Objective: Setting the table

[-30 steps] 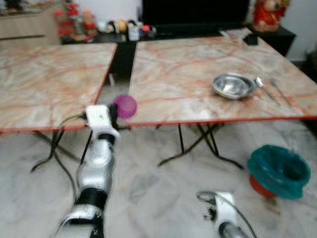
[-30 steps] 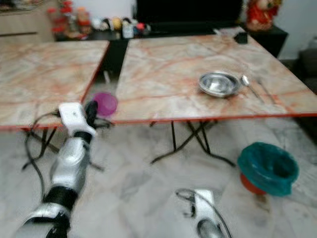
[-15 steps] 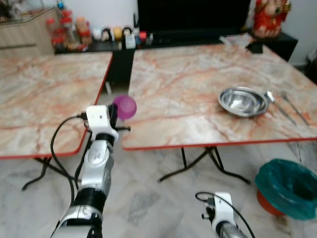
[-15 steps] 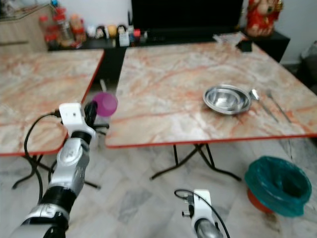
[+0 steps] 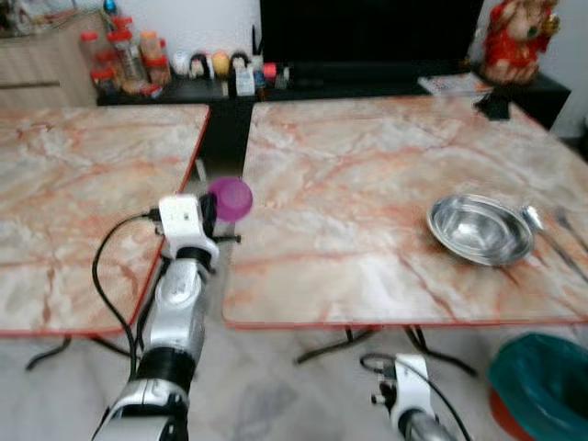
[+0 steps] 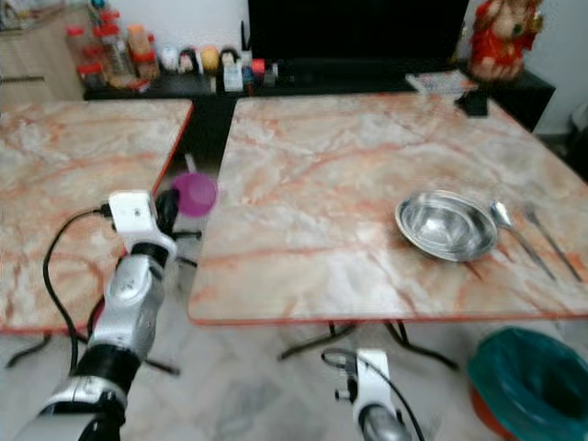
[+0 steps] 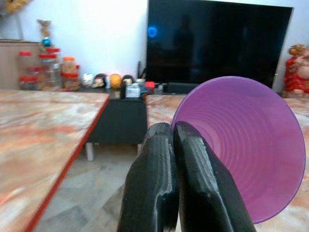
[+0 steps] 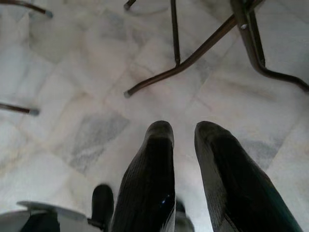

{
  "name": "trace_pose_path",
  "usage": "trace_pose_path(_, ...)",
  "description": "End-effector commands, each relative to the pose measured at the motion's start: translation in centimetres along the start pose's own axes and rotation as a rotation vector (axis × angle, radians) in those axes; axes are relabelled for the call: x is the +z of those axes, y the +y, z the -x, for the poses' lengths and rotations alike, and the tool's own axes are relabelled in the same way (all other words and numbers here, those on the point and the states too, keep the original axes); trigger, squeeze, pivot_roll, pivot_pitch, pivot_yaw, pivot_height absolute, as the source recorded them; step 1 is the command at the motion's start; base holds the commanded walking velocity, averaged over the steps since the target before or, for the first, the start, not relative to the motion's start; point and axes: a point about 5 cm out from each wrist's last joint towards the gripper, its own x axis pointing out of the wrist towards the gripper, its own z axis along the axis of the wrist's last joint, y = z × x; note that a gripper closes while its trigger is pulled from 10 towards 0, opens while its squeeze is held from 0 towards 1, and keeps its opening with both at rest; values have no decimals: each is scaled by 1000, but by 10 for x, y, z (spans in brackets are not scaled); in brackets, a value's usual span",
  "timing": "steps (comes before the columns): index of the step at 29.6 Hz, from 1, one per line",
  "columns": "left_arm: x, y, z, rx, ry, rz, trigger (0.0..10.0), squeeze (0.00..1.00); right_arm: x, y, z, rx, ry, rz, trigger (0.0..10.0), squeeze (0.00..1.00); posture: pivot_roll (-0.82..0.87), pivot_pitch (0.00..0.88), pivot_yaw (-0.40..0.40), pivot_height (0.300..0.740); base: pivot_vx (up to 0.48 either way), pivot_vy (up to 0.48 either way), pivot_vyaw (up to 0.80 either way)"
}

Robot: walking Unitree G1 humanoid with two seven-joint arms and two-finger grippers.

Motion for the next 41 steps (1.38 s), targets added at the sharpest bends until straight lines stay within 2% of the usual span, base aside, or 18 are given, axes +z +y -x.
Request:
trace_pose_path(1, 3, -8, -3, -22, -9, 8, 10000, 0, 0, -6, 1, -18, -1, -6, 10000, 0, 56, 0, 19, 714, 480, 0, 0)
trace_pose_path(19, 3, -8, -3, -22, -9, 8, 10000, 0, 0, -6, 1, -18, -1, -6, 10000, 0, 56, 0, 19, 714, 480, 0, 0)
trace_pose_path(23, 7, -26, -4, -169, -17, 31, 10000, 0, -6, 0, 1, -7, 28, 9, 10000, 0, 55, 0, 40, 714, 0, -176, 0)
trace_pose_path(35, 7, -26, -2, -188, -18, 40, 10000, 0, -8, 1, 1, -4, 36, 6, 10000, 0, 58, 0, 40, 714, 0, -352, 0)
trace_pose_path(41, 8, -26, -2, -191, -18, 54, 10000, 0, -7, 1, 1, -4, 35, 5, 10000, 0, 58, 0, 41, 714, 0, -40, 0)
